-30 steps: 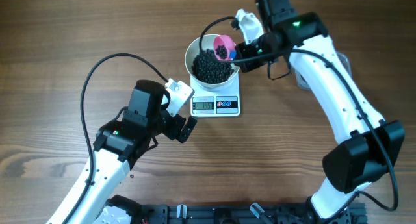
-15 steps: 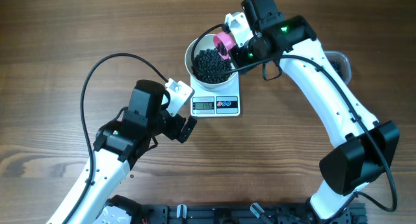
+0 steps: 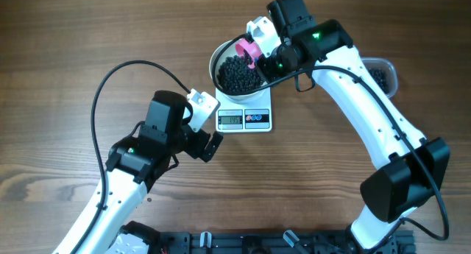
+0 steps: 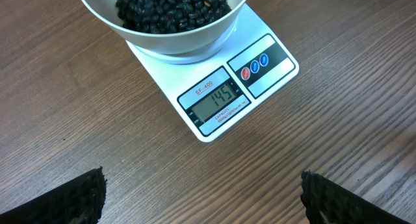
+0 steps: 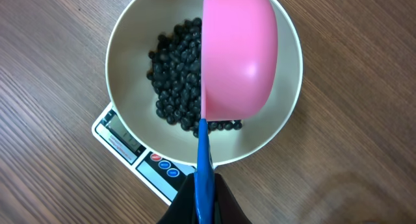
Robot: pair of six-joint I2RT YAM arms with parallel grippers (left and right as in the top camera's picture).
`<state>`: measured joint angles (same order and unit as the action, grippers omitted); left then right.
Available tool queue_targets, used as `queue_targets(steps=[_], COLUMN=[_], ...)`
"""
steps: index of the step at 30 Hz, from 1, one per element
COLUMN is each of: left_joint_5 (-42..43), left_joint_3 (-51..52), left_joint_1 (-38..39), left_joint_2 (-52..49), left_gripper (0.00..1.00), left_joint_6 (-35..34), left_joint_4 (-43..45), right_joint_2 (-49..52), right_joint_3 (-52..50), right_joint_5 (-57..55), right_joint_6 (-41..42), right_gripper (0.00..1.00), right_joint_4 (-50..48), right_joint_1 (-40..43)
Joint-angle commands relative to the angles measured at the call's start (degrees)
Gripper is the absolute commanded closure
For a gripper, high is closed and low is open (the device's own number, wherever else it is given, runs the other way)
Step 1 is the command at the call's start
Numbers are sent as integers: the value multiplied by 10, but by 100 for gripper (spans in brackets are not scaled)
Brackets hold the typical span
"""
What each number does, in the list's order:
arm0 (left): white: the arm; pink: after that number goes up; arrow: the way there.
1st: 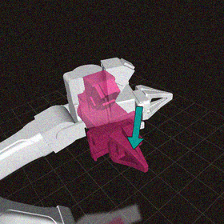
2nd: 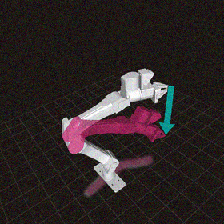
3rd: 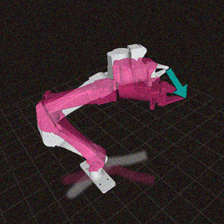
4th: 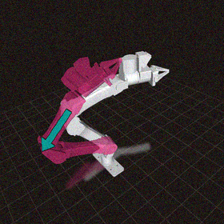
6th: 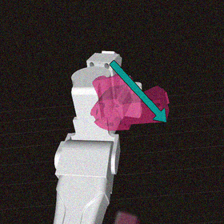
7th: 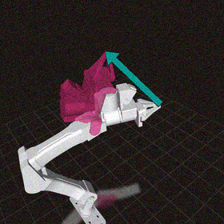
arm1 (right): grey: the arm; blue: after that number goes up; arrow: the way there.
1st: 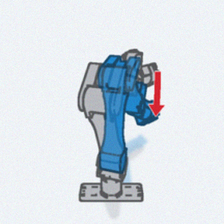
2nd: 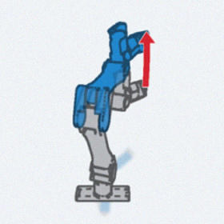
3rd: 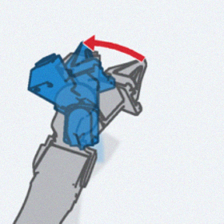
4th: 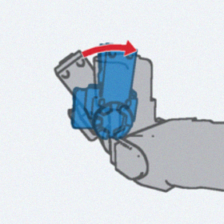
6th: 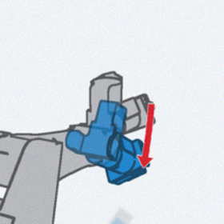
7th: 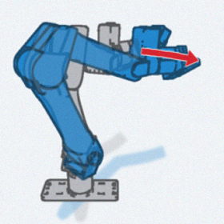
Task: Scoop item into bowl and weigh 150g on scale
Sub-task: 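Tip the scoop slowly to pour beans into the bowl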
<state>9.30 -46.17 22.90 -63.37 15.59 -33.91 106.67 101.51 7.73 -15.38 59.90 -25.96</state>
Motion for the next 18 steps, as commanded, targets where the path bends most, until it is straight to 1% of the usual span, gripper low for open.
queue_targets(steps=[1, 18], left_joint_5=[3, 3], left_joint_3=[2, 2], left_joint_1=[-2, -2], left_joint_2=[-2, -2], left_gripper=[0, 0], left_joint_6=[5, 5], left_joint_4=[0, 0], right_joint_2=[-11, -11], right_joint_3=[15, 15], right_joint_5=[-7, -6], right_joint_6=[-26, -24], right_gripper=[96, 96], right_joint_4=[-4, -13], right_joint_1=[-2, -2])
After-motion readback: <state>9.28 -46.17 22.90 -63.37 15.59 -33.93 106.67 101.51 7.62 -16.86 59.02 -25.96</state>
